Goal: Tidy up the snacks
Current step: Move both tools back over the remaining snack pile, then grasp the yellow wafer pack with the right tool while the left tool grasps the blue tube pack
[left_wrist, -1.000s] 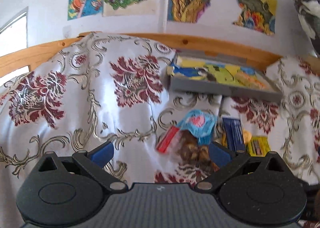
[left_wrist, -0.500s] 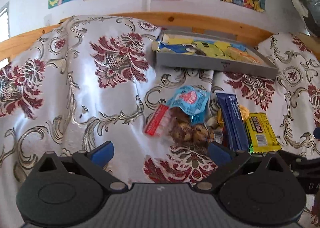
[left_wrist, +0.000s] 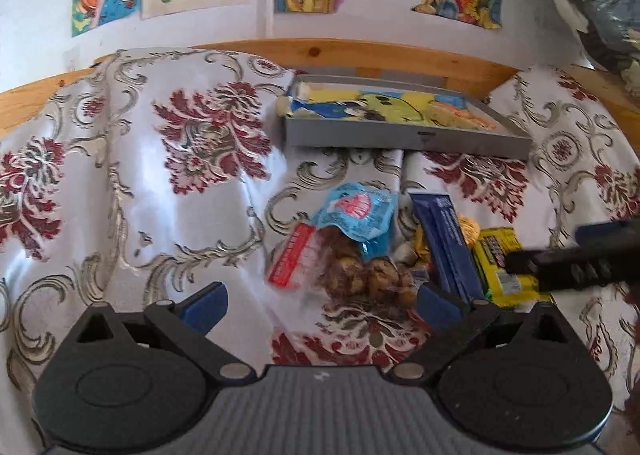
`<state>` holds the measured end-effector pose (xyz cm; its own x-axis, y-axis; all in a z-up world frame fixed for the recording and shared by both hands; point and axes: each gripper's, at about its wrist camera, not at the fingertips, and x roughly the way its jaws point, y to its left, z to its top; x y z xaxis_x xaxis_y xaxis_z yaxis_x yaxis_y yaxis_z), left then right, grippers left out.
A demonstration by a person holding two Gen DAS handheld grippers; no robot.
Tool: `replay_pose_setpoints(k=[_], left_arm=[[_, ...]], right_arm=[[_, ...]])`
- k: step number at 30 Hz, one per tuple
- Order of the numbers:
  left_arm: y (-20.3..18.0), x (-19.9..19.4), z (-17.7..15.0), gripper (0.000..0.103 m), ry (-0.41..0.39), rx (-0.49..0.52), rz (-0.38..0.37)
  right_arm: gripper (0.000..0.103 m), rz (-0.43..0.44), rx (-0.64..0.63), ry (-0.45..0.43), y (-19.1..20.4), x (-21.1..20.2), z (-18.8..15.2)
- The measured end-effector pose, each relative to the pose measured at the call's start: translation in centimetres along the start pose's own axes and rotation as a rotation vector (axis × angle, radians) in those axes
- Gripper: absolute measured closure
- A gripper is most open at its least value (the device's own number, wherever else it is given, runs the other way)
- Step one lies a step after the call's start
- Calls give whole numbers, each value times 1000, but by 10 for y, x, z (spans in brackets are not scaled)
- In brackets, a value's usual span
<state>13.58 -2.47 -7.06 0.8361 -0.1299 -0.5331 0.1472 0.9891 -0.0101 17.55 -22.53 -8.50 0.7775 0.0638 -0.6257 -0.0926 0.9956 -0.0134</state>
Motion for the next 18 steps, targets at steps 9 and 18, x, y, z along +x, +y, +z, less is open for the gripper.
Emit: replay_pose_setpoints(k=[9,18], left_arm=[[-8,8,-7,1,32,-1,-75],[-12,12,-12,1,58,-9,-96]], right_arm=[[1,34,-8,73,7,33,4],[1,-9,16,111,-9,24,3]])
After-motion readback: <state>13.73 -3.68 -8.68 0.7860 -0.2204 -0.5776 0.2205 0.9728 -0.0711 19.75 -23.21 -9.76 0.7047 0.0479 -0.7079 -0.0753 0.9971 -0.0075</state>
